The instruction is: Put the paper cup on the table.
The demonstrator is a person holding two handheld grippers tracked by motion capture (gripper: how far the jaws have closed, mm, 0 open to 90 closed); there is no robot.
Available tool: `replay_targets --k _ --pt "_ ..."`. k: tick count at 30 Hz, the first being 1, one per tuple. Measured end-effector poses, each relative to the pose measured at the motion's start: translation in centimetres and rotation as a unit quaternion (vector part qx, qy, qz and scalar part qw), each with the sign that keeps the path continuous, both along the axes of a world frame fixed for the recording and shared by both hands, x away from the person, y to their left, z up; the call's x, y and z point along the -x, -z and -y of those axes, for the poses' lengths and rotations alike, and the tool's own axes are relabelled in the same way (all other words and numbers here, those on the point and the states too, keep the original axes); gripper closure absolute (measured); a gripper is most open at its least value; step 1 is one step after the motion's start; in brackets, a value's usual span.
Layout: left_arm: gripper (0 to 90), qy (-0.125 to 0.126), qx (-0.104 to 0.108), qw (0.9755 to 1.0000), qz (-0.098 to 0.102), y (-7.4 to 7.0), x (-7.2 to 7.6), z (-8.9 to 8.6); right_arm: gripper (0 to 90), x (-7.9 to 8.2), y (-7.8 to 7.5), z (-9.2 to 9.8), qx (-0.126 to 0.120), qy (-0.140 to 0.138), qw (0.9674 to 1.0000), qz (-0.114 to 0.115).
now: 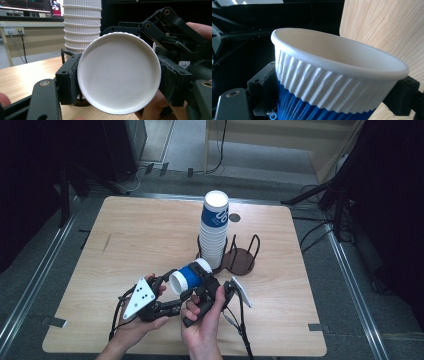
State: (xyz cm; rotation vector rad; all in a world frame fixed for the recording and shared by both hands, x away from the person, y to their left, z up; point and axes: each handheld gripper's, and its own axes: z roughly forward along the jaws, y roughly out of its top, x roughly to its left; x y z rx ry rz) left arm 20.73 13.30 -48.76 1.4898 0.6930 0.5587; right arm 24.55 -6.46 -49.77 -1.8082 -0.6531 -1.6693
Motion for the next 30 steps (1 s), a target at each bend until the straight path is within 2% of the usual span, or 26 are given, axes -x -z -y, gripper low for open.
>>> replay_targets --k 4,10,11,13,17,20,22,27,30 --pt "28.7 0.000 -0.004 1.0000 -0.004 0.0 0.0 0.0 15.5 0.1 0.1 0.0 -0.009 0.003 0.9999 -0.008" --pt "28.2 0.001 -0.005 1.0000 -0.003 -0.1 0.1 -0.1 18.1 0.2 0.2 0.0 -0.015 0.001 0.9999 -0.008" --pt "28.0 0.004 -0.004 1.0000 -0.007 -0.1 0.1 -0.1 18.8 0.2 0.2 0.0 -0.017 0.002 0.9998 -0.007" --pt "27.9 0.013 0.007 0.9998 -0.014 -0.2 0.1 -0.3 19.7 0.4 0.1 0.0 -0.012 0.003 0.9999 -0.005" --pt "27.3 0.016 0.002 0.9998 -0.015 -0.6 0.3 -0.5 20.8 0.4 -0.2 0.4 -0.007 0.002 1.0000 -0.002" --pt "14.0 0.036 0.014 0.9988 -0.030 -0.8 0.4 -0.7 21.3 0.2 -0.2 0.7 -0.004 0.003 1.0000 0.008" --pt "11.7 0.033 0.010 0.9988 -0.036 -0.8 0.5 -0.7 21.5 0.2 -0.3 0.8 -0.003 0.005 0.9998 0.017" --pt "2.9 0.020 -0.004 0.9978 -0.063 -1.1 0.7 -0.7 21.6 0.2 -0.4 1.0 0.010 0.010 0.9993 0.036" --pt "1.8 0.012 -0.005 0.9974 -0.071 -1.2 0.8 -0.7 21.7 0.2 -0.6 1.2 0.018 0.013 0.9987 0.045"
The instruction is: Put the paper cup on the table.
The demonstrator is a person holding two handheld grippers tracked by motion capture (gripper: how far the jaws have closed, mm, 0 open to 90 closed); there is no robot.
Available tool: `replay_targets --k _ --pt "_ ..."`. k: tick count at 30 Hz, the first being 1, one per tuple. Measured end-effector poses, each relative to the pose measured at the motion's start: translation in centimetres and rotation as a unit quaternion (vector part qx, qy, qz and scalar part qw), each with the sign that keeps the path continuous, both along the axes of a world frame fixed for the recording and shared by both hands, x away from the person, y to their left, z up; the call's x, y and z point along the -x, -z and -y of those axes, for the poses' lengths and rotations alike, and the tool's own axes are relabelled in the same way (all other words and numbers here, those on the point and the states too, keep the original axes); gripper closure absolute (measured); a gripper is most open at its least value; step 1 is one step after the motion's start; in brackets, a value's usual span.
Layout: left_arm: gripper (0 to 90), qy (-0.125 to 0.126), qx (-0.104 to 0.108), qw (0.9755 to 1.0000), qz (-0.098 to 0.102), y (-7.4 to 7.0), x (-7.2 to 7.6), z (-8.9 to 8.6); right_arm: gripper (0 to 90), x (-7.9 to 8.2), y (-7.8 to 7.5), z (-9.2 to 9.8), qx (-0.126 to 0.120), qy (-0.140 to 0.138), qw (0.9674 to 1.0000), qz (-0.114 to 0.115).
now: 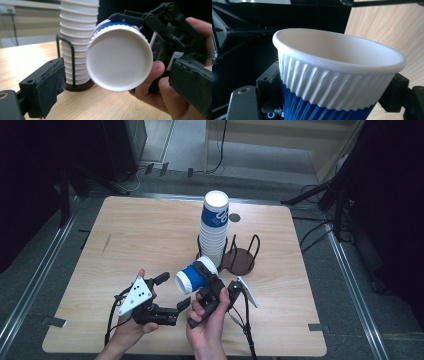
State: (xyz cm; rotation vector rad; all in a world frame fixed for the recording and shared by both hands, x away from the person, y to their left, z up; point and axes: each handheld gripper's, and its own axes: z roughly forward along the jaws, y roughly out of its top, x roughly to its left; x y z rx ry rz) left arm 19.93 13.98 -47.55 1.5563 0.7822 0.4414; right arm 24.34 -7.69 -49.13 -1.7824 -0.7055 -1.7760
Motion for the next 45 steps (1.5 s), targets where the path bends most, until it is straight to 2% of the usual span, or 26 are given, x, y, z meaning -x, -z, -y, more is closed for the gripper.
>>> replay_targets --k 4,5,10,14,16,21,24,30,36,40,45 --pt "1.8 -0.012 -0.002 0.9999 -0.011 -0.2 0.0 -0.1 21.7 0.0 -0.2 0.1 0.006 -0.001 0.9999 0.011" --pt "1.8 -0.012 -0.003 0.9998 -0.014 -0.2 0.0 -0.3 21.7 0.0 -0.4 0.1 0.016 0.002 0.9997 0.018" --pt "1.9 -0.012 -0.001 0.9997 -0.019 -0.3 0.1 -0.5 21.9 0.0 -0.5 0.3 0.033 0.008 0.9989 0.032" --pt "1.9 -0.014 0.003 0.9997 -0.022 -0.2 0.1 -0.7 21.8 0.0 -0.8 0.3 0.064 0.011 0.9971 0.040" --pt "1.9 -0.015 0.004 0.9996 -0.024 -0.1 0.1 -0.9 21.9 0.0 -0.9 0.3 0.069 0.010 0.9963 0.049" --pt "1.9 -0.023 0.005 0.9994 -0.027 0.1 0.1 -1.5 21.8 0.1 -1.2 0.5 0.096 0.013 0.9928 0.070" --pt "1.9 -0.030 0.003 0.9992 -0.028 0.3 0.2 -1.9 21.7 0.1 -1.5 0.5 0.114 0.011 0.9896 0.087" --pt "1.9 -0.046 -0.007 0.9983 -0.036 1.1 0.2 -2.9 21.7 0.0 -1.8 0.7 0.134 0.006 0.9858 0.101" --pt "1.9 -0.064 -0.015 0.9971 -0.040 1.8 0.2 -3.9 21.6 0.1 -2.1 0.7 0.172 0.008 0.9776 0.121" --pt "1.9 -0.074 -0.024 0.9959 -0.046 2.6 0.2 -4.5 21.5 0.0 -2.3 0.8 0.204 0.012 0.9693 0.137" --pt "1.9 -0.094 -0.036 0.9936 -0.050 3.5 0.2 -5.6 21.5 0.1 -2.6 1.1 0.232 0.015 0.9610 0.149"
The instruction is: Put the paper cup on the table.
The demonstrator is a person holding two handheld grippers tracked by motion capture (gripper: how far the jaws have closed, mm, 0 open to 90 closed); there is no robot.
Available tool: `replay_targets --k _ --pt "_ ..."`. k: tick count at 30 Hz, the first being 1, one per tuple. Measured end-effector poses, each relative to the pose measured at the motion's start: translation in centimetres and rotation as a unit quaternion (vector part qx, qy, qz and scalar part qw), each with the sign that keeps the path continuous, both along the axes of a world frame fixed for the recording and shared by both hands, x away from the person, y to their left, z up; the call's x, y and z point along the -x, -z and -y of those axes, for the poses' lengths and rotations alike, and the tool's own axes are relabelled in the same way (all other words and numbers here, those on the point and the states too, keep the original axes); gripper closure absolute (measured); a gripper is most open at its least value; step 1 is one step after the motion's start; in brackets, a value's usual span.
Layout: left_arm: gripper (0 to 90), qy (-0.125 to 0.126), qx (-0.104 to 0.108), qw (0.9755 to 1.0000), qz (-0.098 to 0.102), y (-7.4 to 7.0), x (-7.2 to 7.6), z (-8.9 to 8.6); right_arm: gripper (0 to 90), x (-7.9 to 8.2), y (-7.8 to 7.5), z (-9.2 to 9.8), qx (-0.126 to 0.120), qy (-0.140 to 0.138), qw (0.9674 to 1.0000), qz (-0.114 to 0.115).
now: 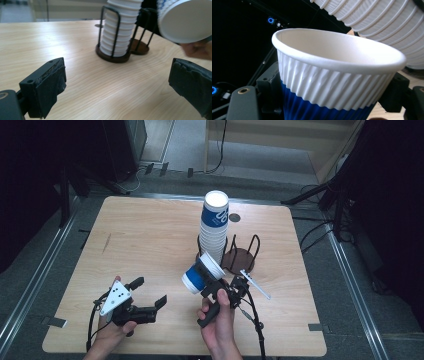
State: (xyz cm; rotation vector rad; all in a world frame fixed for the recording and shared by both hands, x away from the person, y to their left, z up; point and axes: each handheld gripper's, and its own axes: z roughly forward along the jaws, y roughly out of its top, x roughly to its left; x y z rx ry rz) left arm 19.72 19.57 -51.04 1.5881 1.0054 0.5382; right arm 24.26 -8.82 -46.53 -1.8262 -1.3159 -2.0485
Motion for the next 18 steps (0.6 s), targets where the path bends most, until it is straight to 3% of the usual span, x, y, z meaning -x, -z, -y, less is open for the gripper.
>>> replay_targets --k 5,11,16,18 --pt "1.9 -0.024 -0.003 0.9997 -0.008 0.8 0.0 -1.5 21.4 0.0 -0.3 0.3 0.034 0.005 0.9993 0.017" --pt "1.9 -0.040 -0.008 0.9991 -0.012 1.2 0.3 -3.2 21.4 0.0 -0.7 0.7 0.082 0.013 0.9958 0.040" --pt "1.9 -0.055 -0.046 0.9974 -0.012 1.9 0.8 -4.6 21.3 0.1 -1.0 1.4 0.115 0.026 0.9916 0.052" --pt "1.9 -0.056 -0.048 0.9972 -0.012 2.1 1.0 -5.0 21.3 0.0 -1.0 1.8 0.129 0.033 0.9896 0.055"
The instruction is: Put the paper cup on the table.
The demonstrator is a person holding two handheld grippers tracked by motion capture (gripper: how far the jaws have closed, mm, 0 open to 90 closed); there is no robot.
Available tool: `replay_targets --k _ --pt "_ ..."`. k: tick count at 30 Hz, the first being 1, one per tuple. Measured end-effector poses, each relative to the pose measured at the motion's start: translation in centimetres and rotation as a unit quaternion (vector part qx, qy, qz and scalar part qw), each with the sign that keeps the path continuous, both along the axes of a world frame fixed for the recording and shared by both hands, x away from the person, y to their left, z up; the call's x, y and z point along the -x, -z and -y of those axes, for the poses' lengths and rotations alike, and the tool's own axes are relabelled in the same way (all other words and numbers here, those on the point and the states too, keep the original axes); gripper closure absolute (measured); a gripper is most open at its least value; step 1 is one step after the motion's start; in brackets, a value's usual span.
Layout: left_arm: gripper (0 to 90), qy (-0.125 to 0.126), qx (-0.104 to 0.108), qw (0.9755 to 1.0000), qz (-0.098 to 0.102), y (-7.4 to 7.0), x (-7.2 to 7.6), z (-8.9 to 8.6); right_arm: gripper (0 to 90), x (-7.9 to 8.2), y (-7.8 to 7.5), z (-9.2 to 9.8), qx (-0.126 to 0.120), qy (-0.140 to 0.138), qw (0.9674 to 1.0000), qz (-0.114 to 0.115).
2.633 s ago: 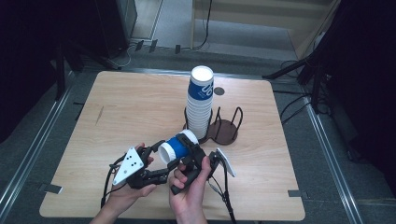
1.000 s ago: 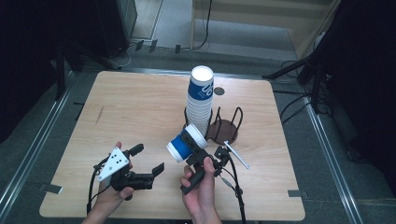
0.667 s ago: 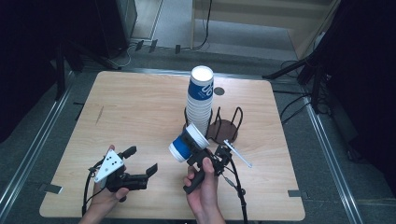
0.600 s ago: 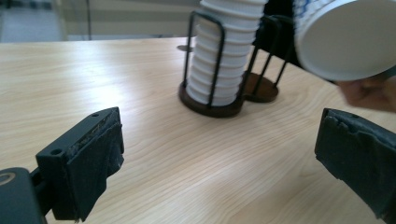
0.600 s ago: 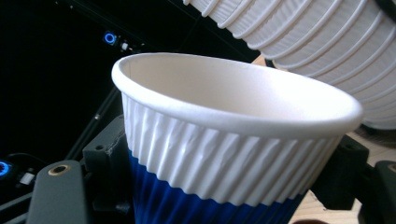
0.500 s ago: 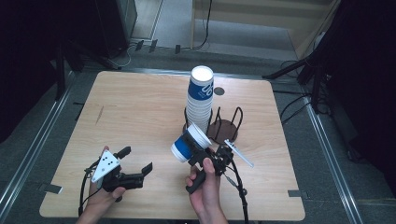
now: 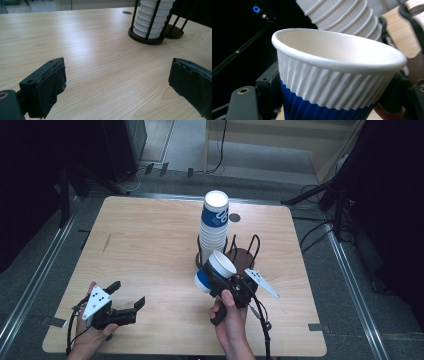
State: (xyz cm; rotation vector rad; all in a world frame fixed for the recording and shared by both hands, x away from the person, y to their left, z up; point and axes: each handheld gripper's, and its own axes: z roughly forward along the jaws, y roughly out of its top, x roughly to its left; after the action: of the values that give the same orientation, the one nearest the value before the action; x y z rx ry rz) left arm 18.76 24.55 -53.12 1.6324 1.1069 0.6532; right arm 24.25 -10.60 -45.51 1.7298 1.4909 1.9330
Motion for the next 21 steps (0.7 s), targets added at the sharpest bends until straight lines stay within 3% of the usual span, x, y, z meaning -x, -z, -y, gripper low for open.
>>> replay_targets --k 6,12,14,18,21 --pt "1.9 -0.014 0.007 0.9999 -0.004 0.1 -0.2 -1.0 21.3 0.0 -0.3 1.2 0.038 0.021 0.9990 0.014" --pt "1.9 -0.021 -0.008 0.9997 -0.012 0.4 0.1 -1.8 21.4 0.0 -0.6 2.3 0.072 0.036 0.9962 0.035" --pt "1.9 -0.028 -0.007 0.9995 -0.015 0.5 0.3 -2.4 21.3 0.0 -0.6 2.6 0.086 0.041 0.9943 0.048" --pt "1.9 -0.041 -0.001 0.9991 -0.015 0.5 0.6 -3.7 21.3 0.1 -0.7 3.0 0.127 0.058 0.9876 0.073" --pt "1.9 -0.049 0.002 0.9987 -0.016 0.6 0.7 -4.5 21.2 0.1 -0.7 3.6 0.143 0.071 0.9837 0.084"
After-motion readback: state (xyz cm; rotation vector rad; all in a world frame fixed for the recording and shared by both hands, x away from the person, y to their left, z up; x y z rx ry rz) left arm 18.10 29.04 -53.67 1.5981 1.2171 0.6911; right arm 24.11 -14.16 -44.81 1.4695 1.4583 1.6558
